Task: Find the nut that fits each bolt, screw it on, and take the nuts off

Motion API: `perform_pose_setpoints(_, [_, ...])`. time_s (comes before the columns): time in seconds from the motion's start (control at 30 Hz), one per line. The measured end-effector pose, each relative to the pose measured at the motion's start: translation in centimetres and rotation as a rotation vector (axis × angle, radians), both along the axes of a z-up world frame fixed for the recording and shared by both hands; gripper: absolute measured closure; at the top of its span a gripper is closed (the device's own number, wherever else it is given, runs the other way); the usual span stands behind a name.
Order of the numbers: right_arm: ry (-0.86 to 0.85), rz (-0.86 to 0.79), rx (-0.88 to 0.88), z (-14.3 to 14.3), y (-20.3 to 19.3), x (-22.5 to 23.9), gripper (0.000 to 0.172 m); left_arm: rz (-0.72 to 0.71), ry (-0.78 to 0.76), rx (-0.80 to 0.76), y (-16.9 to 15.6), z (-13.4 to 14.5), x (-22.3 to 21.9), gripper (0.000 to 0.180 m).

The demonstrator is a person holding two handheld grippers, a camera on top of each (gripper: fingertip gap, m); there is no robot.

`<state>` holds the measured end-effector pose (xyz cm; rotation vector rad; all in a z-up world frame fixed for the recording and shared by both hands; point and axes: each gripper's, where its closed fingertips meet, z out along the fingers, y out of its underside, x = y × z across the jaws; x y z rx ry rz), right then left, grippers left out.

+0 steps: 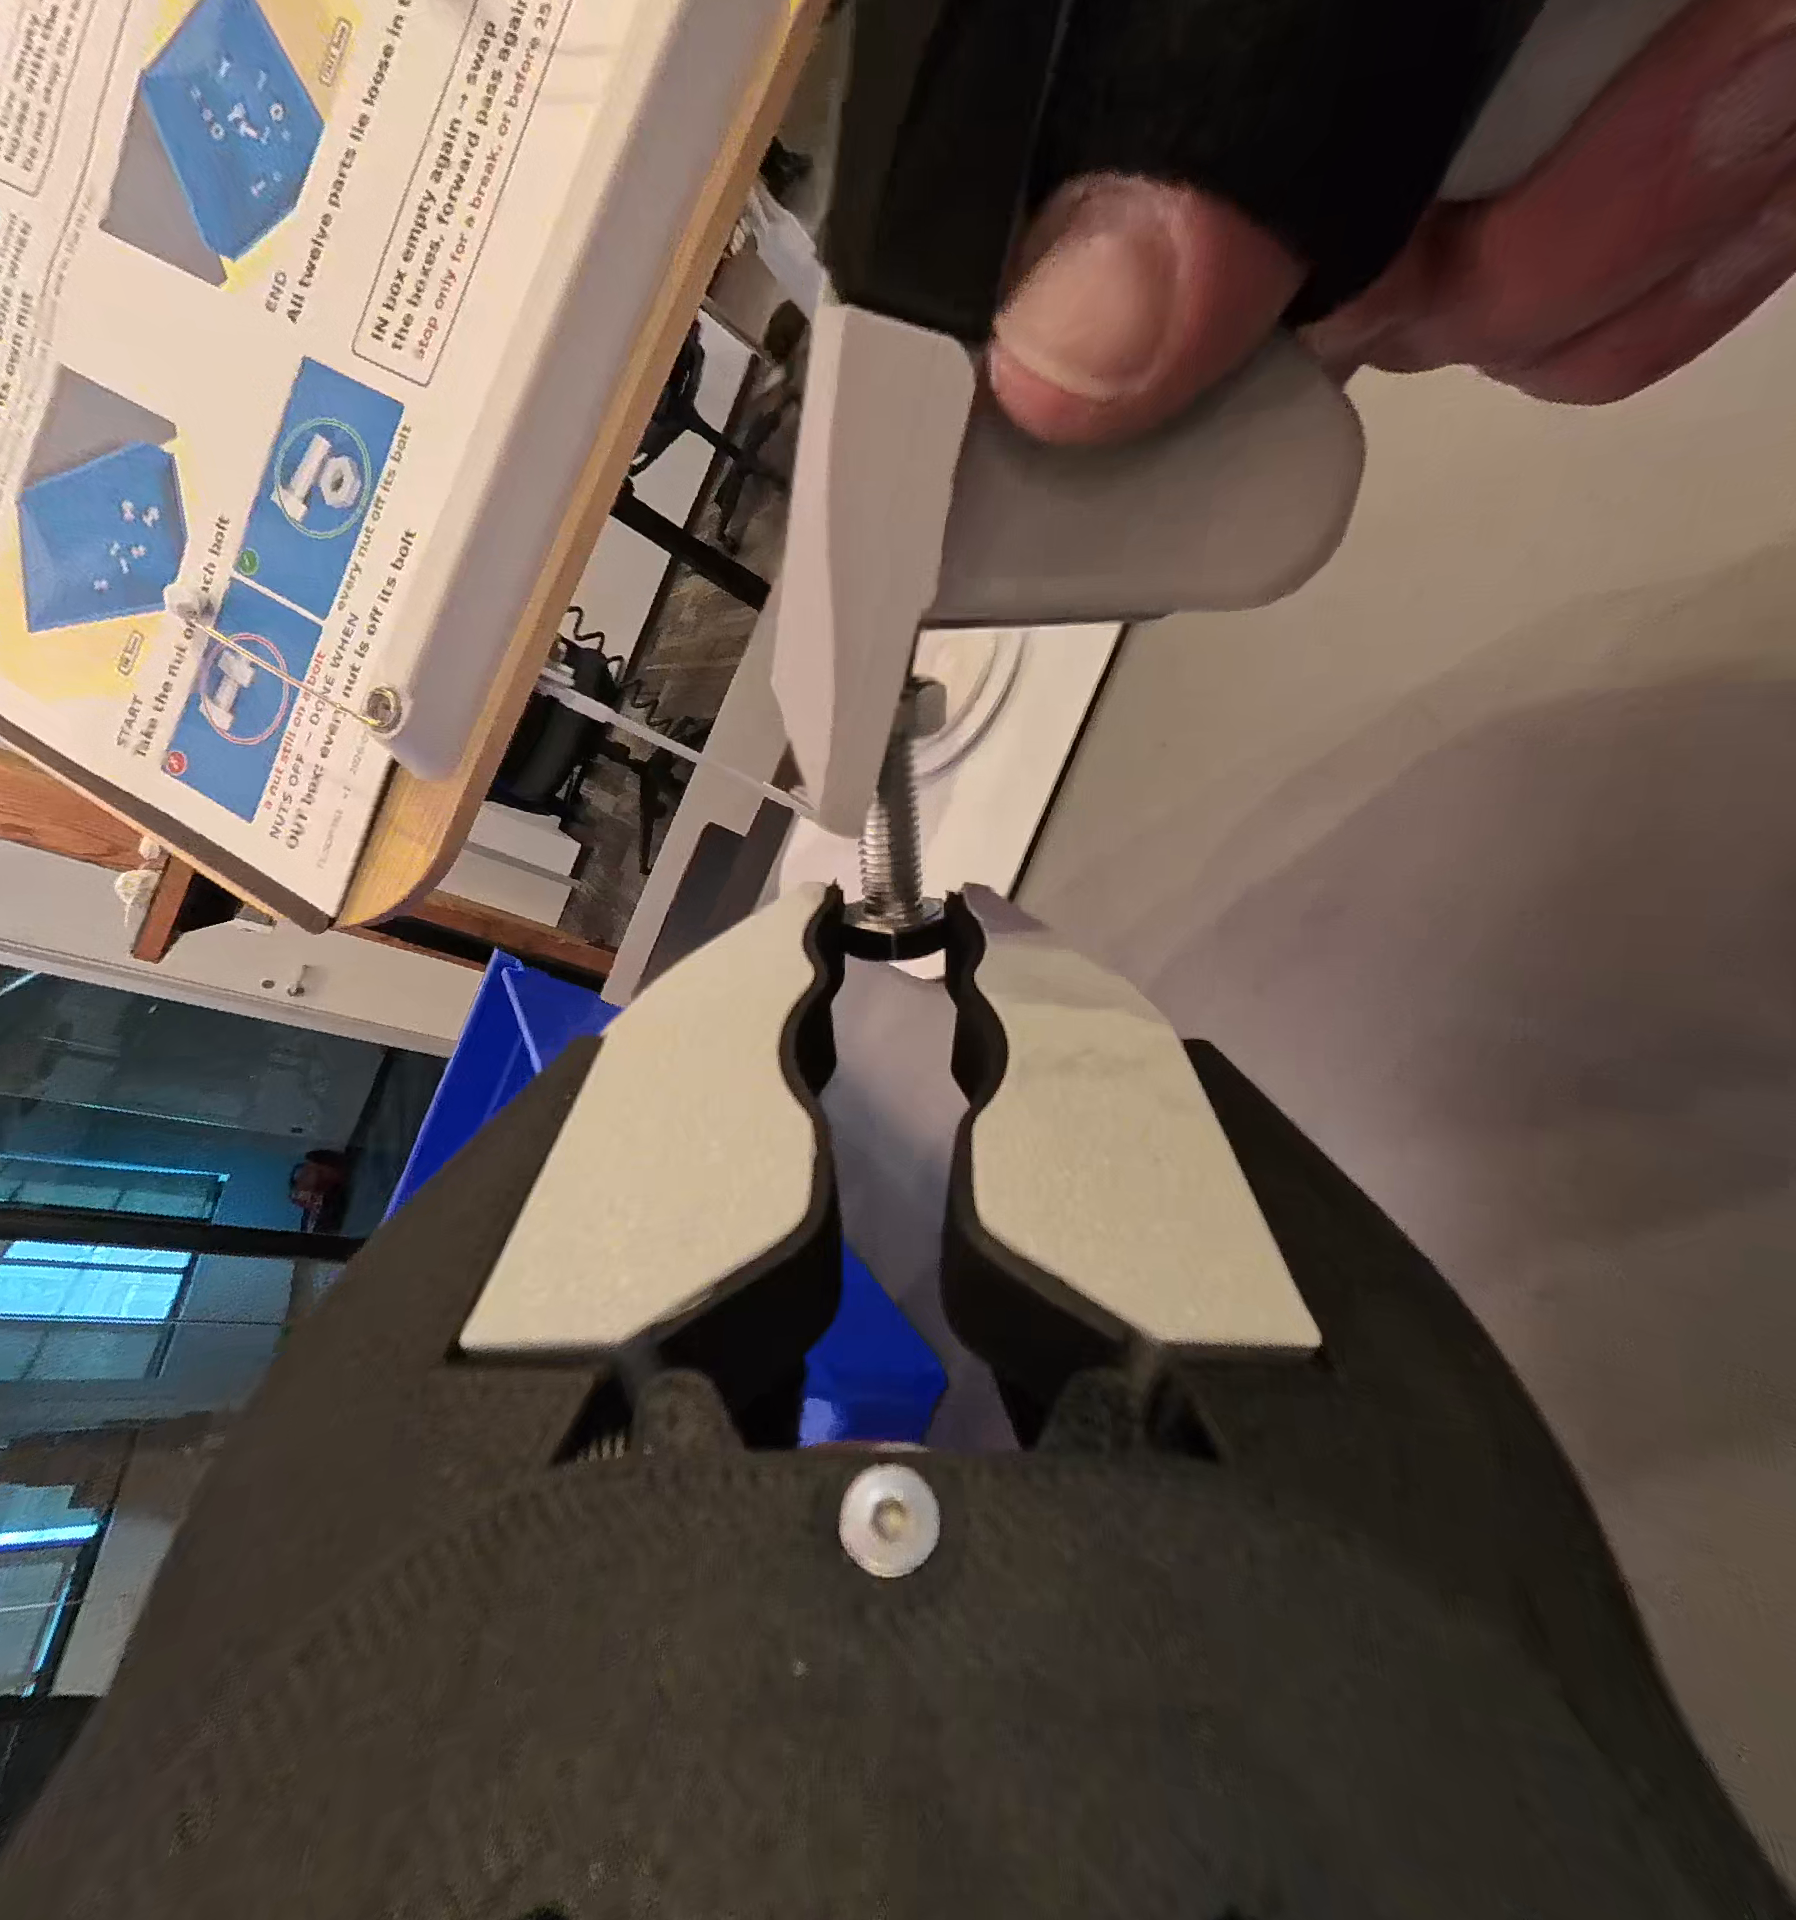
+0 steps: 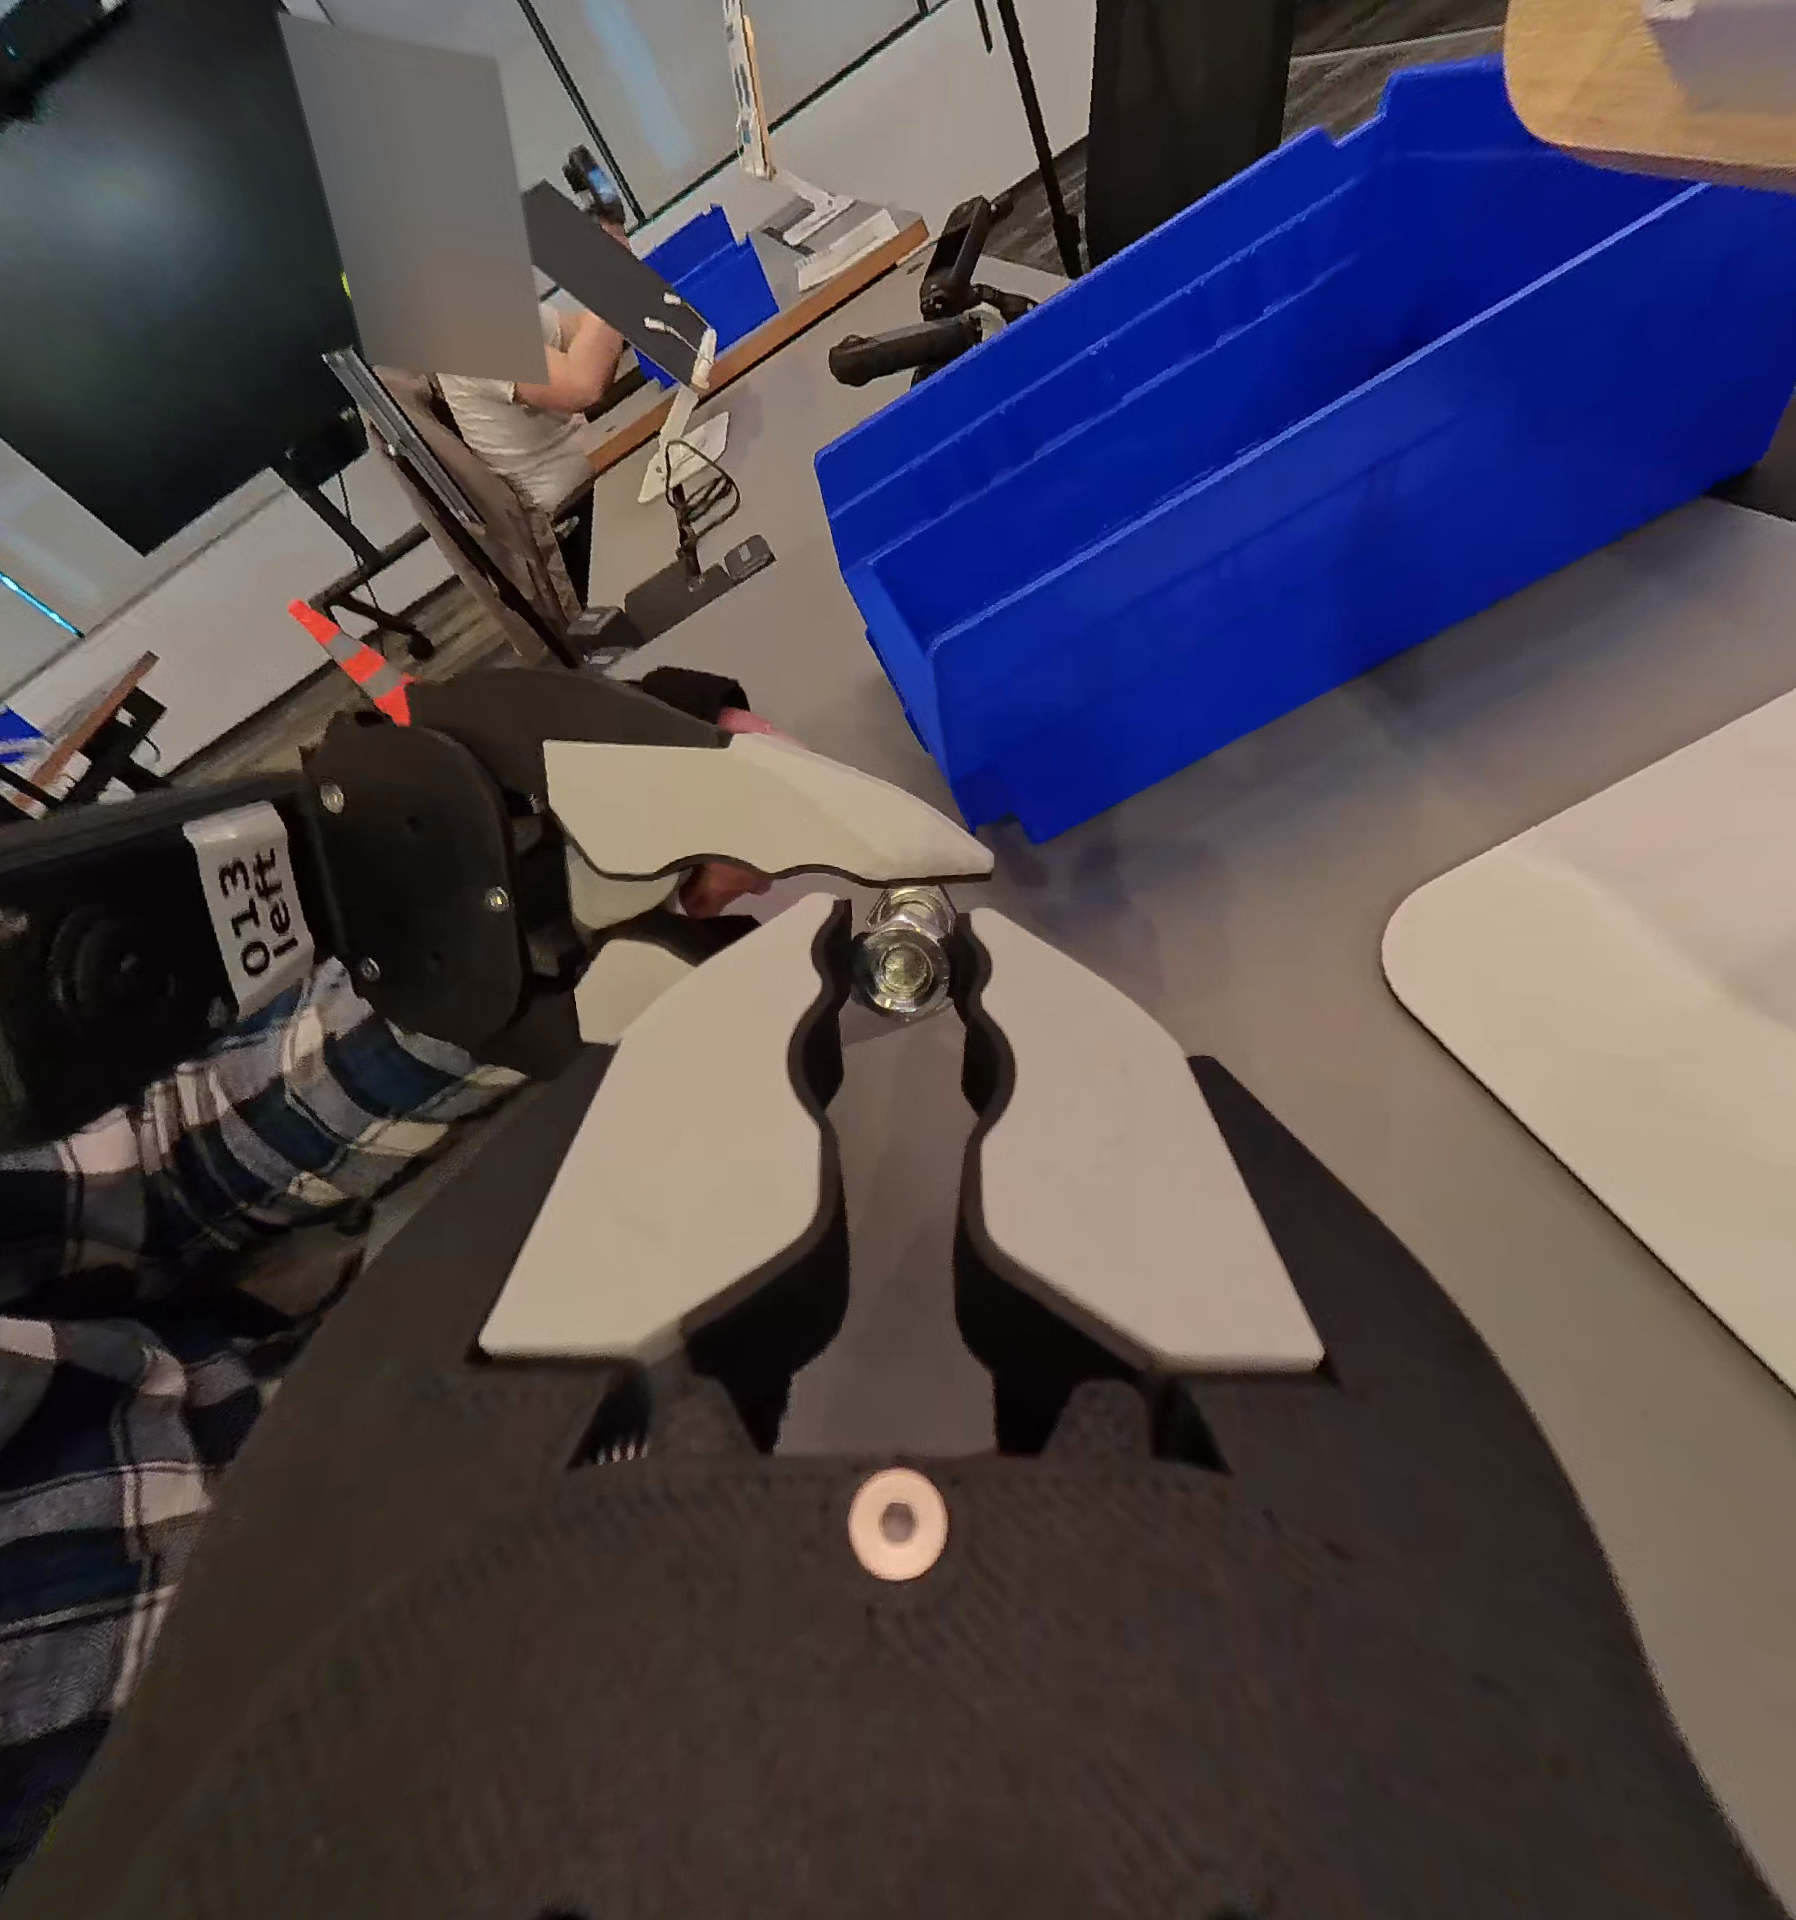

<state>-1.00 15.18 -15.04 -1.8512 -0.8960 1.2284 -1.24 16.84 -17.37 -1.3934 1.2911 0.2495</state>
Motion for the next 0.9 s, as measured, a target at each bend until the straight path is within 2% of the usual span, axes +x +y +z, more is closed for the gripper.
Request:
perform_pose_setpoints(0.1, [-0.03,0.045,0.068,-0.1,-0.4,-0.1,0.153,-0.028,-0.022,-0.062,-0.4,-0.2,0.0,0.163])
perform_pose_setpoints(0.23, [-0.123,0.144,0.254,-0.5,-1.5,-0.3,0.153,-0.099,-0.031,-0.186,-1.5,-0.8,0.0,0.162])
perform_pose_setpoints(0.37, [-0.204,0.264,0.461,-0.3,-3.4,-0.6,0.153,-0.256,-0.145,-0.401,-3.7,-1.0,0.3,0.163])
perform_pose_setpoints(0.7, [-0.384,0.598,0.872,0.0,-8.5,-0.3,0.153,-0.627,-0.295,-0.802,-9.5,-0.5,1.1,0.163])
perform_pose_setpoints(0.83, [-0.388,0.687,0.93,0.4,-10.4,-0.1,0.153,-0.814,-0.37,-0.965,-11.9,0.3,1.2,0.163])
perform_pose_setpoints(0.9, [-0.393,0.697,0.925,0.3,-10.6,-0.1,0.153,-0.834,-0.376,-0.982,-12.1,0.1,1.3,0.163])
